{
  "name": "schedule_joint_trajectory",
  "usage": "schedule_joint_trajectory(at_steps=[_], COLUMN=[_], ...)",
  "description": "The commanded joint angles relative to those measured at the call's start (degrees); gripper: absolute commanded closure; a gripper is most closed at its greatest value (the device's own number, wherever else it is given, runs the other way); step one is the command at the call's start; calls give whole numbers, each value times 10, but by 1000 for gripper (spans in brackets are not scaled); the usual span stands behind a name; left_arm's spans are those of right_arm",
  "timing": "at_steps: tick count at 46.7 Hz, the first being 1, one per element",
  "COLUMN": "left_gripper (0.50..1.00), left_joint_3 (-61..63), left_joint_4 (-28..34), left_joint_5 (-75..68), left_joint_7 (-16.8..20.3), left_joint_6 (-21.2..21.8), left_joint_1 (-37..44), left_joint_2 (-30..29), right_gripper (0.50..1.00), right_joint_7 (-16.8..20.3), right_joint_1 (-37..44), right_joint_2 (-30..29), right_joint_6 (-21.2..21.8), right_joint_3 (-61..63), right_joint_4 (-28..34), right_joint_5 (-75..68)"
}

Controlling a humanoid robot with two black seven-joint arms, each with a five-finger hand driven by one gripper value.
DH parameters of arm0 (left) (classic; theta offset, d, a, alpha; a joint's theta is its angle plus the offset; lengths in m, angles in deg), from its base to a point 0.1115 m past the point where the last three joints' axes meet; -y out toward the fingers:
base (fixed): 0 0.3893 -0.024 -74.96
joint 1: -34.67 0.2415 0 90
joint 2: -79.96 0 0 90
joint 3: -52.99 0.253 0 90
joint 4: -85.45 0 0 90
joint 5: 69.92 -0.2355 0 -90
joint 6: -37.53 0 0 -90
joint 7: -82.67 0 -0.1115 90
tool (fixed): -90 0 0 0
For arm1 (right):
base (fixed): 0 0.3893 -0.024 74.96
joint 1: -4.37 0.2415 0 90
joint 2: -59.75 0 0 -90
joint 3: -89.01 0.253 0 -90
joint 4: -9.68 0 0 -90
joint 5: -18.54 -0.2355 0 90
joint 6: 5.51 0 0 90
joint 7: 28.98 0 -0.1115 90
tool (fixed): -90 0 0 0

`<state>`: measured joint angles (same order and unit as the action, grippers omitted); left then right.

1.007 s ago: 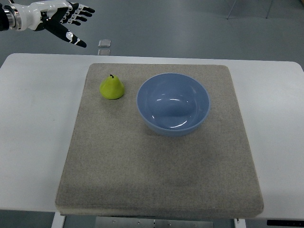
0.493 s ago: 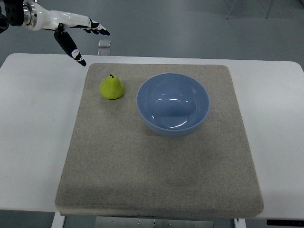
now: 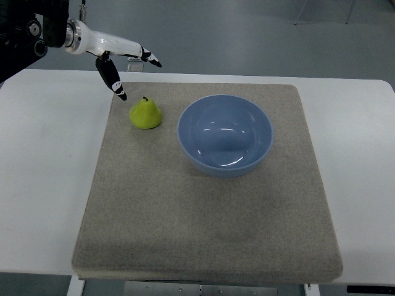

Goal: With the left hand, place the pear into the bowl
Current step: 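Swing the left hand over the mat and lower it toward the pear, then close the left hand's fingers around the yellow-green pear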

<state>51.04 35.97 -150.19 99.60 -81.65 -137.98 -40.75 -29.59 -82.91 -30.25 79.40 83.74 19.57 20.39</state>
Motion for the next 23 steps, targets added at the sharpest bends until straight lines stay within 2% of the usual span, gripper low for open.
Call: schedule_joint_trajectory(at_steps=[1,23], left_gripper=[508,508], left_joint_3=[6,10], left_joint_4=[0,2], left_joint_5=[-11,-20], left_joint_7=[-1,-1], left_joint_6=[0,12], left_joint_1=[4,15], left_joint_2=[7,36], right_gripper=[576,576], right_joint_7=[0,0], right_joint_1=[0,0], right_joint_2=[0,0], right_joint_6=[0,0], right_joint_3=[0,0], right_joint_4=[0,0], right_joint_5=[0,0])
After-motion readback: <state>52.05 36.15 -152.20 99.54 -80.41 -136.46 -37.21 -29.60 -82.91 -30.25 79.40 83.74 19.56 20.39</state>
